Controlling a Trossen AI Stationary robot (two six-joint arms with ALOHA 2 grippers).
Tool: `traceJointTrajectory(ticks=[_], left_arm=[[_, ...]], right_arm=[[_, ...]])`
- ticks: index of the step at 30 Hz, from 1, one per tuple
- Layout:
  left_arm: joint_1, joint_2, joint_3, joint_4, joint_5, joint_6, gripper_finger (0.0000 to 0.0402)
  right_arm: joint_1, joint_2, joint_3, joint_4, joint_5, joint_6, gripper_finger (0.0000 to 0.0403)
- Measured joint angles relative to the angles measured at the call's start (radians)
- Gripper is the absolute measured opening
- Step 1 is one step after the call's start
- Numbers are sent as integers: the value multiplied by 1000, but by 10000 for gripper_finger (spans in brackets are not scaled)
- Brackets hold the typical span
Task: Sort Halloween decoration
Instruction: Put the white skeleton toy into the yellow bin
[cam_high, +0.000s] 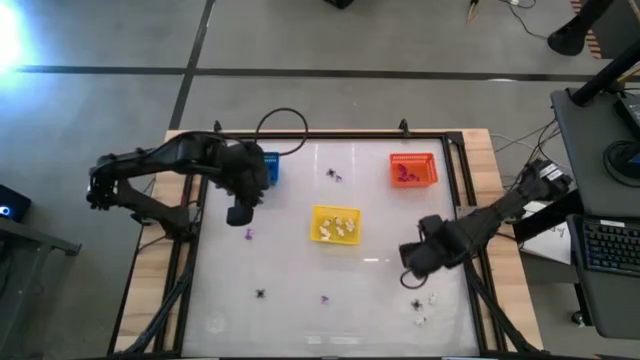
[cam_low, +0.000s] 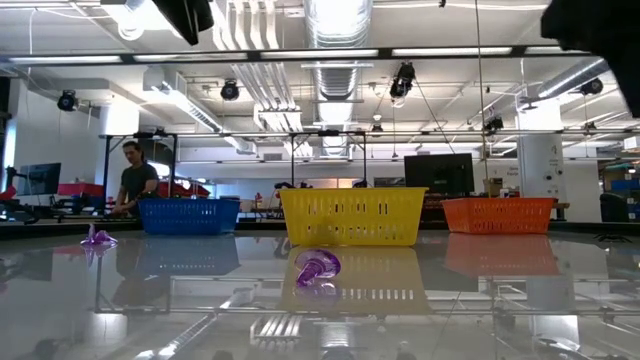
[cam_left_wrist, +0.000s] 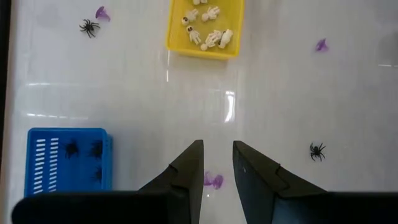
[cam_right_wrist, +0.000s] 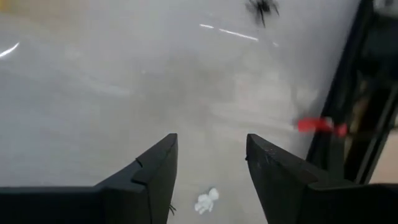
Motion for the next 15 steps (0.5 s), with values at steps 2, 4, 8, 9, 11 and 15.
traceJointTrajectory(ticks=[2, 4, 8, 9, 11, 15], left_arm=[[0, -8, 0, 0, 0, 0, 68], [0, -15, -4, 1, 0, 0, 68], [0, -18, -5, 1, -1, -10, 68], [0, -18, -5, 1, 0, -12, 68], [0, -19, -5, 1, 0, -14, 68], [0, -12, -5, 1, 0, -14, 68]], right_arm=[[39, 28, -2, 3, -23, 84, 186], [77, 58, -3, 16, -45, 143, 187], [148, 114, -6, 104, -52, 234, 187], [164, 130, -6, 124, -51, 257, 187], [192, 163, -6, 154, -49, 300, 187], [242, 227, -6, 168, -67, 396, 187]])
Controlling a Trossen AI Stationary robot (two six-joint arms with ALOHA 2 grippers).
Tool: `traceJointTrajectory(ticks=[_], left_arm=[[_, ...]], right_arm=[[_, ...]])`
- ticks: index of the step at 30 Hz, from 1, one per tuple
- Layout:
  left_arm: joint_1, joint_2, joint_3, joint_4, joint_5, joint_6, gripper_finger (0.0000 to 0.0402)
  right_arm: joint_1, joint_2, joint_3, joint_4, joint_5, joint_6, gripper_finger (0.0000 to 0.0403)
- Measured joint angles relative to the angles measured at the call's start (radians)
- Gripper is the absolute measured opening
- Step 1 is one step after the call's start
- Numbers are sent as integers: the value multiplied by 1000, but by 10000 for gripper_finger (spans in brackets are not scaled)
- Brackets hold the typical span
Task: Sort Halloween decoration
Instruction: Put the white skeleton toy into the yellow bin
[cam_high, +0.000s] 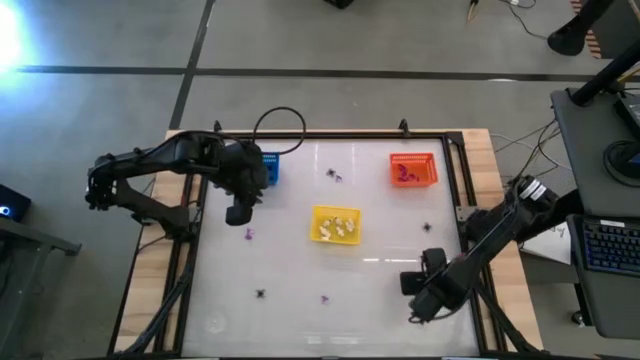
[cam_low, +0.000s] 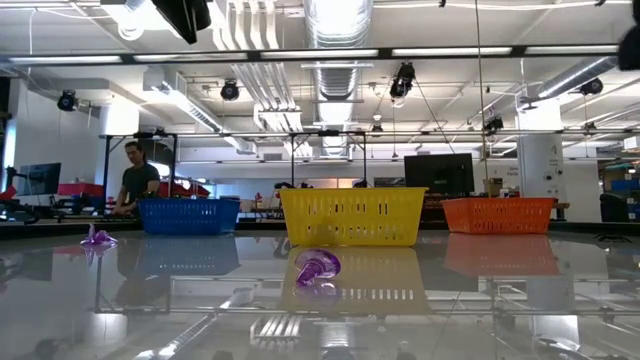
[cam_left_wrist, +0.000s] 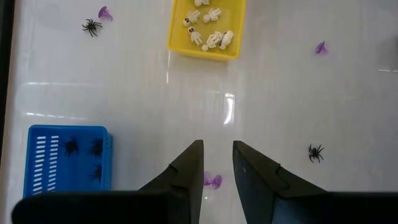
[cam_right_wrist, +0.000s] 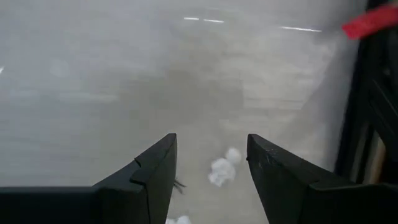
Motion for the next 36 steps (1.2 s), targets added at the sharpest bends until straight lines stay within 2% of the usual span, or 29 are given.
traceJointTrajectory(ticks=[4, 9, 16, 23, 36], left_arm=[[0, 6, 0, 0, 0, 0, 68], [0, 6, 0, 0, 0, 0, 68], [0, 6, 0, 0, 0, -20, 68], [-1, 7, 0, 0, 1, -30, 68], [-2, 7, 0, 1, 1, -40, 68]], right_arm=[[42, 49, 0, 47, -61, 61, 187], [70, 113, 0, 121, -67, 85, 187], [72, 183, 2, 116, -135, 84, 187], [82, 188, -13, 119, -136, 89, 183], [88, 182, -82, 230, -131, 89, 137]])
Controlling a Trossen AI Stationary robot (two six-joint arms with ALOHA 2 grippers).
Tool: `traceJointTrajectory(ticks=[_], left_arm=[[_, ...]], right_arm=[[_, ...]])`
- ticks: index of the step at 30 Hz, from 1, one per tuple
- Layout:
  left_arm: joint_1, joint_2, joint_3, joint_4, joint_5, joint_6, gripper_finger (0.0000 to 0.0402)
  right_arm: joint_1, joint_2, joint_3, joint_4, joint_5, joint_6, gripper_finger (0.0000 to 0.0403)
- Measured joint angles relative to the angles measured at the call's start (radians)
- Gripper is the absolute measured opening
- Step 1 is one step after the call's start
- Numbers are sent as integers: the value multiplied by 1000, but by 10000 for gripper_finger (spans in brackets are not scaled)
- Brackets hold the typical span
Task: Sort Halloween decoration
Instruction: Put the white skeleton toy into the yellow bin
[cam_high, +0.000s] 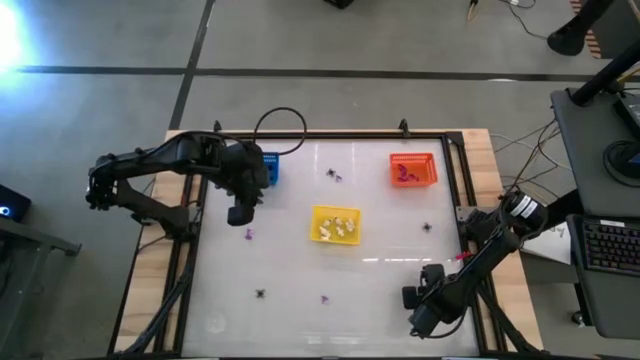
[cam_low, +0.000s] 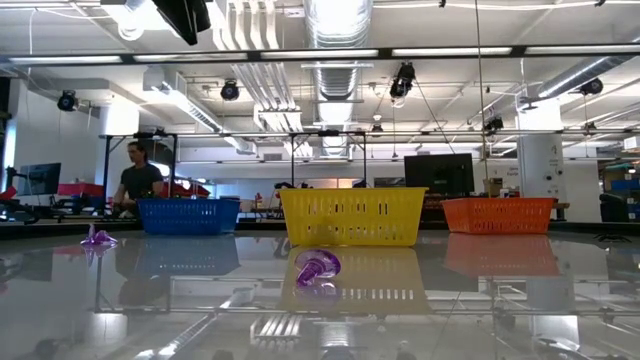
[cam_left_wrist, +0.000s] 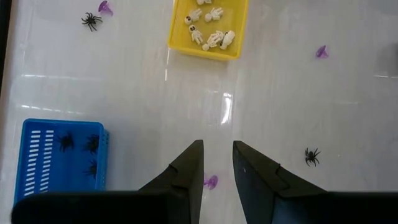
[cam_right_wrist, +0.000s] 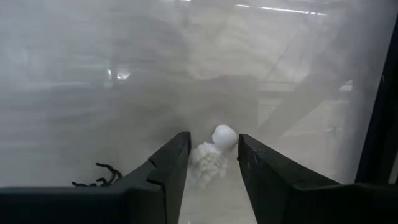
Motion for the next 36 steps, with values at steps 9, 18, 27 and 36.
traceJointTrajectory(ticks=[9, 18, 27, 36], left_arm=[[0, 0, 0, 12, 0, -1, 68], [0, 0, 0, 15, 0, -1, 68], [1, 0, 0, 15, 0, -1, 68], [1, 0, 0, 32, -1, 2, 68]], right_arm=[[2, 0, -1, 13, 5, -20, 55], [2, -35, -5, 13, 1, -34, 15], [3, -110, -5, 8, 64, -58, 13], [-27, -149, 24, -1, 257, -111, 12]])
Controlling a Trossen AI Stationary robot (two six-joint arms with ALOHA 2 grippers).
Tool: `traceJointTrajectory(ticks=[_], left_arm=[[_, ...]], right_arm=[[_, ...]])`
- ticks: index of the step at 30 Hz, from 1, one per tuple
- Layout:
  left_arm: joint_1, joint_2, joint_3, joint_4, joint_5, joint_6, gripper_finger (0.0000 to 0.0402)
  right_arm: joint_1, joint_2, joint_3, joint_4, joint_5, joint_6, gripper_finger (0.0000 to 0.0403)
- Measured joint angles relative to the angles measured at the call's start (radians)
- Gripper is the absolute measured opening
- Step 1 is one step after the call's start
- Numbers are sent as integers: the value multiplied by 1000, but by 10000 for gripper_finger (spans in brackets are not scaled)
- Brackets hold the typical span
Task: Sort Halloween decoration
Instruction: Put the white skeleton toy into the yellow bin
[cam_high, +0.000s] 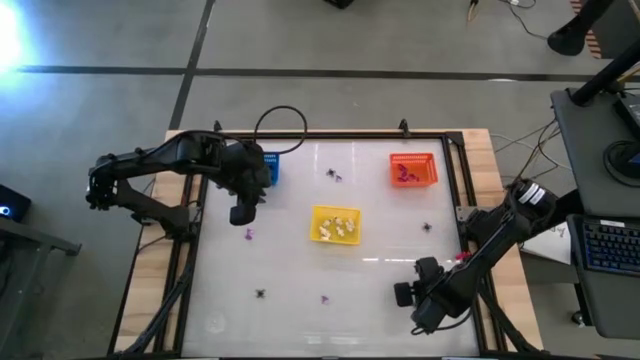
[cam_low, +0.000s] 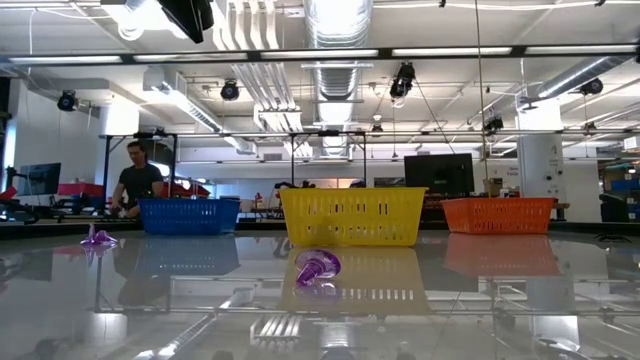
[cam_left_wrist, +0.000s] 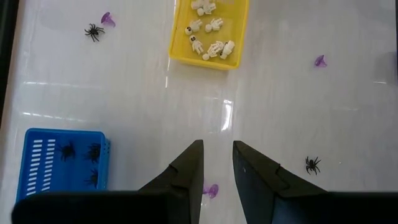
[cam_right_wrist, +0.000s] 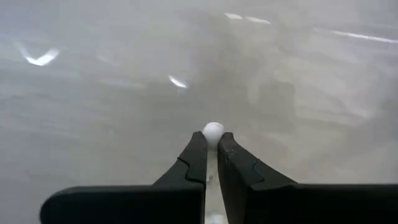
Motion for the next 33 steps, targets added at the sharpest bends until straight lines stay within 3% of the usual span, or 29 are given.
traceJointTrajectory(ticks=[6, 11, 28, 33], left_arm=[[0, 0, 0, 2, 0, 0, 68], [0, 0, 0, 5, 0, 0, 68], [0, 0, 0, -52, -1, 1, 68], [0, 0, 0, -64, -2, 1, 68]], right_arm=[[-58, -25, 30, -2, 163, -84, 12], [-141, -49, 35, 0, 236, -197, 11], [-503, -127, 35, 150, 246, -815, 12], [-633, -141, 35, 246, 207, -1029, 13]])
